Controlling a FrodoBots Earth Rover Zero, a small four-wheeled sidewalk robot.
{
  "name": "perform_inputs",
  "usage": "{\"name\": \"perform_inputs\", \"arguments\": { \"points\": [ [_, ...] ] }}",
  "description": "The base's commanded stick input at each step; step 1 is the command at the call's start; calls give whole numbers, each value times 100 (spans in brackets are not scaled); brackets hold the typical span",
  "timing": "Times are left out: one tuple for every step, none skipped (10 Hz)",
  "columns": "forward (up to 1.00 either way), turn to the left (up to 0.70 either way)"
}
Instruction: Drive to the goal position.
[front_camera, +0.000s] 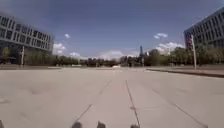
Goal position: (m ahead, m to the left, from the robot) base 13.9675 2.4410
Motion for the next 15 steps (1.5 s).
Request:
{"name": "perform_inputs", "arguments": {
  "points": [
    [100,0],
    [100,0],
    [100,0],
    [100,0],
    [100,0],
    [100,0],
    [100,0],
    [100,0],
    [100,0],
    [100,0],
    [100,0],
    [100,0],
    [100,0],
    [100,0],
    [100,0]
  ]
}}
